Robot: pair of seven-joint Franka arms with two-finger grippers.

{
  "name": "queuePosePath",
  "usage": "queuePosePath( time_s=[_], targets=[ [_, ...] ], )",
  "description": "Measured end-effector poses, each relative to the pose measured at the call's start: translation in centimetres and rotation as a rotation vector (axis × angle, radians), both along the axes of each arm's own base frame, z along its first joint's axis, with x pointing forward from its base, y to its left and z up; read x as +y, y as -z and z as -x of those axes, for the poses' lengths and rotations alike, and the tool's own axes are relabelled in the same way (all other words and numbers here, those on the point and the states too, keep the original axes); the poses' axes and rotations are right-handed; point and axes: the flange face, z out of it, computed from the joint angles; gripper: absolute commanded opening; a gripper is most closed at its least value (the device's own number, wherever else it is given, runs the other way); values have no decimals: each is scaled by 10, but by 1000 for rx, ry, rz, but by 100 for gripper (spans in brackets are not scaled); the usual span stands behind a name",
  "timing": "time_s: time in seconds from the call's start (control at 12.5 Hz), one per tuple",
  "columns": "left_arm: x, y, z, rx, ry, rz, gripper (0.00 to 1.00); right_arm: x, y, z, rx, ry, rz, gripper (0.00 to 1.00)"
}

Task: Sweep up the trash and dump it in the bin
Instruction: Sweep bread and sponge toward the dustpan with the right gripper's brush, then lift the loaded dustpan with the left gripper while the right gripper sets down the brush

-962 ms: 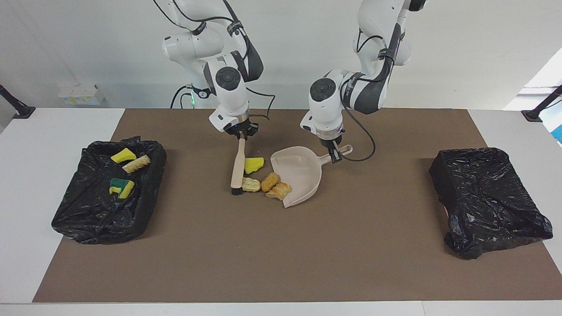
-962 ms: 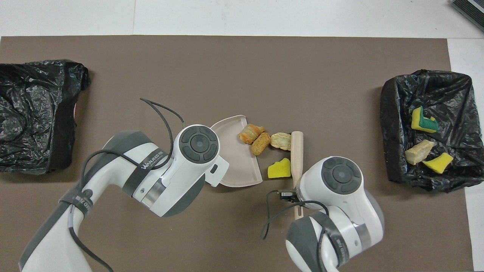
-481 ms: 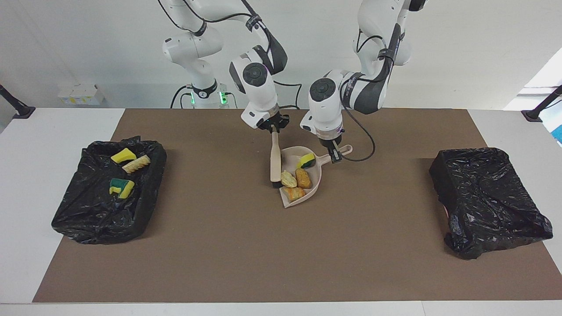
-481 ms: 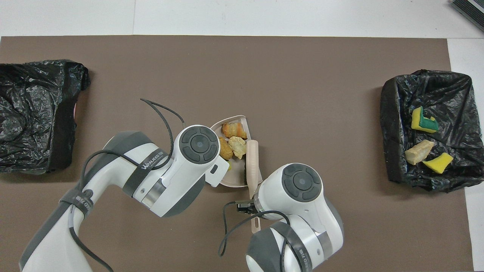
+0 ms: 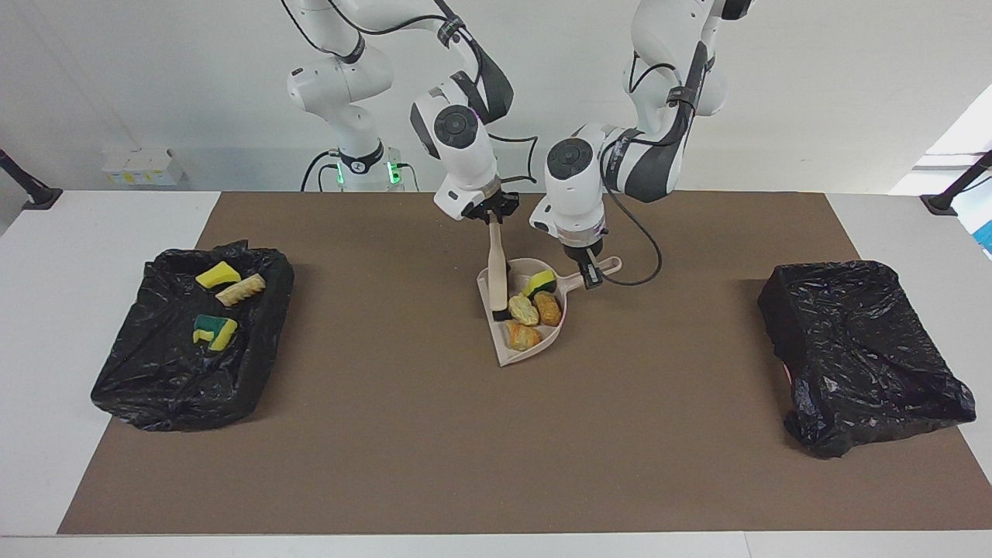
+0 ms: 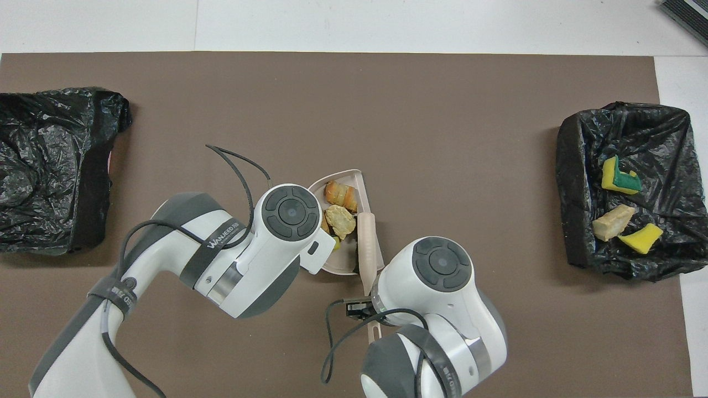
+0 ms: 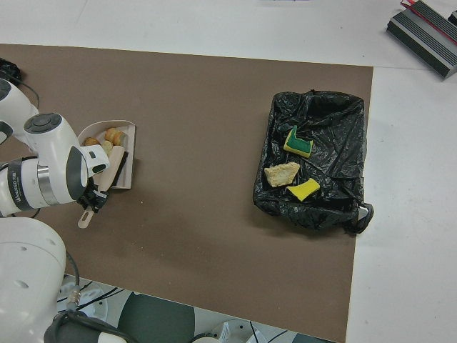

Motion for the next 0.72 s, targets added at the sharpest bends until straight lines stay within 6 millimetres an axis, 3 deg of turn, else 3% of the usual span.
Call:
queuePosePath(
  time_s=[0.24,0.4,0.72],
  targets=[
    [0,0,-2,0,36,8,0,-45,-22,-9,13,-22,72,0],
    [1,0,-2,6,61,8,0,-61,-36,-8,-9,-57,146,0],
    [3,-3,-4,9,85,9,0,-53,-55,7,-56,-117,221,0]
  ],
)
